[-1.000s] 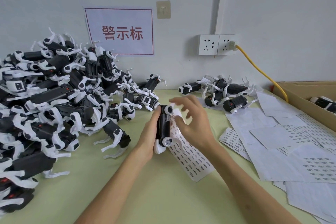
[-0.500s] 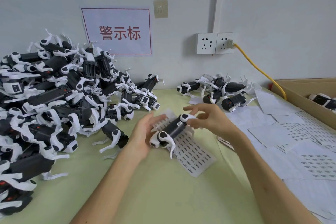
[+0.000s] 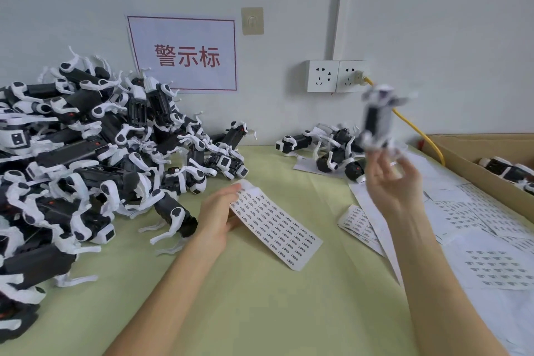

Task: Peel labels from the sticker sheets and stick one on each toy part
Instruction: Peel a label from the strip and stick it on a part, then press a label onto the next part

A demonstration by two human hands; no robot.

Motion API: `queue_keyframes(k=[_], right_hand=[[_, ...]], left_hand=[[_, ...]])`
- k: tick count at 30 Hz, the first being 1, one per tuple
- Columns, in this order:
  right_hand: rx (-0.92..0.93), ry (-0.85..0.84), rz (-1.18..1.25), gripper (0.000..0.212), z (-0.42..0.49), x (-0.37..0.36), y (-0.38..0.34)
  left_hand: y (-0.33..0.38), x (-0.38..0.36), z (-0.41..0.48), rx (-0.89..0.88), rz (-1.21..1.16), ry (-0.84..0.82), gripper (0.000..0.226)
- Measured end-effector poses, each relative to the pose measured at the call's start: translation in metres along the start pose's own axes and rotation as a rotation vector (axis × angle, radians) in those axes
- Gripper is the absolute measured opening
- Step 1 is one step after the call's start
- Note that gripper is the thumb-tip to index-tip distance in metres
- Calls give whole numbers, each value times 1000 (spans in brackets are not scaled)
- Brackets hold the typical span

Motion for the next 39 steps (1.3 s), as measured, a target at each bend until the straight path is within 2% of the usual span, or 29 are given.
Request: queue_keyframes(k=[1, 2, 3, 7, 11, 13, 17, 19, 21, 22, 24, 26, 27, 29, 33, 35, 39], right_hand=[[41, -61, 200, 30, -1, 0, -5], [73, -109, 269, 37, -2, 0, -9], [94, -121, 234, 41, -2, 0, -9], [40, -2, -207, 37, 6, -5, 20], [-8, 86, -721, 20, 6, -15, 51], [-7, 66, -923, 16, 4, -20, 63], [-16, 19, -1105, 16, 1, -22, 79], [-19, 8, -1170, 17, 0, -23, 84], [-22, -9, -1243, 19, -3, -24, 91], [-22, -20, -1274, 19, -4, -25, 93], [-25, -38, -1319, 20, -7, -28, 98], [-35, -53, -1341, 21, -9, -30, 100], [-44, -61, -1349, 21, -10, -30, 102], [-64, -76, -1371, 22, -11, -31, 104], [-77, -110, -1425, 22, -13, -31, 109], [-80, -134, -1454, 22, -13, -32, 112], [-84, -173, -1485, 22, -11, -31, 115]], left_hand=[[0, 0, 0, -5, 2, 4, 30], [0, -1, 0, -7, 4, 7, 27], [-1, -1, 0, -7, 8, 8, 25], [-1, -2, 1, -35, 51, -9, 21], [-1, 0, 3, -92, 177, 26, 22], [7, 2, 0, -255, 355, 68, 24], [42, -5, -29, -848, 701, 139, 28], [55, -12, -48, -1125, 910, 298, 25], [67, -11, -61, -1241, 987, 466, 19], [72, -7, -60, -1203, 1034, 523, 17], [73, 10, -38, -888, 1246, 539, 16], [65, 24, -17, -522, 1484, 443, 27], [63, 28, -12, -413, 1541, 384, 30], [61, 28, -10, -337, 1545, 320, 29], [67, 31, -16, -340, 1470, 313, 13], [73, 39, -18, -311, 1420, 273, 17], [82, 54, -27, -190, 1267, 89, 33]])
Point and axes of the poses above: each hand's wrist, its own z-axis towards the middle knuckle, its own x-axis out of the back of the hand, y = z × x, the point moved 6 cm from there along z, towards the middle knuckle, and after that the axes turned 8 degrees about -z, right-handed, at the moved point
